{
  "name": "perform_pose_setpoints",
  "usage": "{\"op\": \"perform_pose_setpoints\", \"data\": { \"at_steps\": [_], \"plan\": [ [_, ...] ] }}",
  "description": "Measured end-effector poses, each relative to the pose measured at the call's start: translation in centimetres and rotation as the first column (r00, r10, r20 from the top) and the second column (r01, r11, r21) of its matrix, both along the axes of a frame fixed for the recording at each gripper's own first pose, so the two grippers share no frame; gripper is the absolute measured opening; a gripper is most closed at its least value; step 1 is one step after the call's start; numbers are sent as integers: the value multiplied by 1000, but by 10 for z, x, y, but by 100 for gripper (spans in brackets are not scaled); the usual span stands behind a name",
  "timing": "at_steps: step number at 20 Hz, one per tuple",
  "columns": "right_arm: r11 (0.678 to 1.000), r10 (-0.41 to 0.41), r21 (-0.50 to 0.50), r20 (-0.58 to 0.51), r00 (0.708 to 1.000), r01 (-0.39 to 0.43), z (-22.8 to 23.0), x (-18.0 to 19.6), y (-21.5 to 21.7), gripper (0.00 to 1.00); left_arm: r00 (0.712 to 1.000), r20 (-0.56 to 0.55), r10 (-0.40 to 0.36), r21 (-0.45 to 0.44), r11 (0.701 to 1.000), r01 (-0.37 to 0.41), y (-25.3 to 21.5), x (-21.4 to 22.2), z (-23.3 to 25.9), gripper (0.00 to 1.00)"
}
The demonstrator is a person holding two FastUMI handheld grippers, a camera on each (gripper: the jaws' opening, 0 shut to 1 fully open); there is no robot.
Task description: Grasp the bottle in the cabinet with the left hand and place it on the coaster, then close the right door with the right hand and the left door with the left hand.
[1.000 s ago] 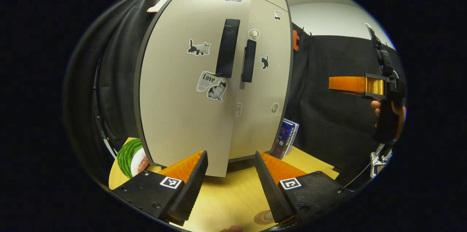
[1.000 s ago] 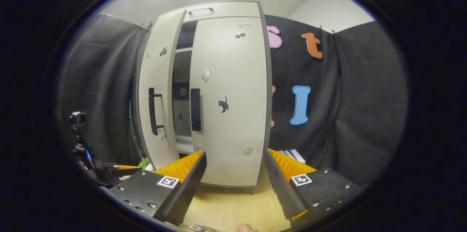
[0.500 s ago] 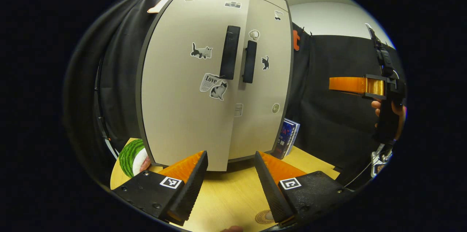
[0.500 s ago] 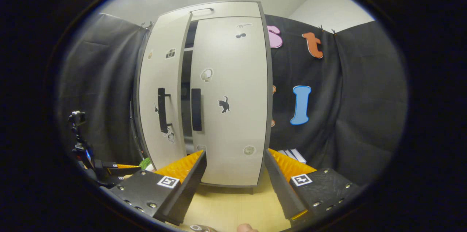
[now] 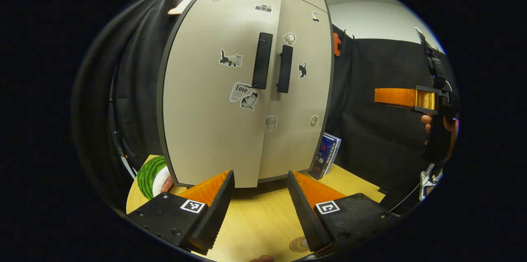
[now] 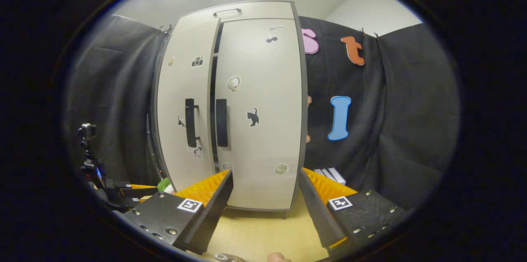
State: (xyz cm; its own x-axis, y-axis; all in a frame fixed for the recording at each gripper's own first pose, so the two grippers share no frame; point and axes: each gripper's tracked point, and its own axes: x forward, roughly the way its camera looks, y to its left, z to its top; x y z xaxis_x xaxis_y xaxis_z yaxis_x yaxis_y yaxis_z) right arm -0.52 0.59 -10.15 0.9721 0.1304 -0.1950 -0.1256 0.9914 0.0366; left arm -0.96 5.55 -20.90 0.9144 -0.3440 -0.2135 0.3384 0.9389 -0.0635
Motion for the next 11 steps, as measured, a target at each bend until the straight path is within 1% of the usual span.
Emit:
{"op": "perform_pose_setpoints", "data": {
  "at_steps": [1, 2, 3, 4, 5, 8, 9, 10, 11],
  "plan": [
    [1000, -3, 2, 5, 1000, 3, 1, 0, -2, 93, 1000, 2, 7, 5, 1000, -7, 0, 1, 1, 82],
    [1000, -7, 2, 10, 1000, 7, 2, -1, -5, 93, 1000, 2, 20, 15, 1000, -20, 1, 1, 3, 82],
    [1000, -13, -2, 14, 1000, 13, 2, -1, -9, 96, 999, 12, 40, 24, 999, -40, 2, 2, 8, 82],
    [1000, -20, -8, 20, 1000, 21, 5, -1, -15, 96, 998, 22, 65, 39, 997, -66, 3, 2, 15, 83],
    [1000, -27, -13, 33, 999, 27, 10, -2, -23, 93, 995, 37, 96, 62, 993, -98, 4, 2, 24, 82],
    [996, -73, -34, 104, 992, 77, 37, -4, -55, 99, 978, 128, 163, 138, 974, -180, -7, 1, 72, 82],
    [995, -85, -41, 124, 989, 90, 46, -5, -65, 92, 973, 154, 170, 151, 969, -194, -15, 0, 89, 82],
    [994, -93, -46, 142, 985, 101, 53, -6, -75, 92, 969, 177, 171, 146, 969, -198, -27, -2, 106, 82],
    [993, -95, -49, 157, 983, 103, 59, -8, -84, 96, 965, 195, 174, 126, 972, -200, -40, -6, 122, 82]
  ]
}}
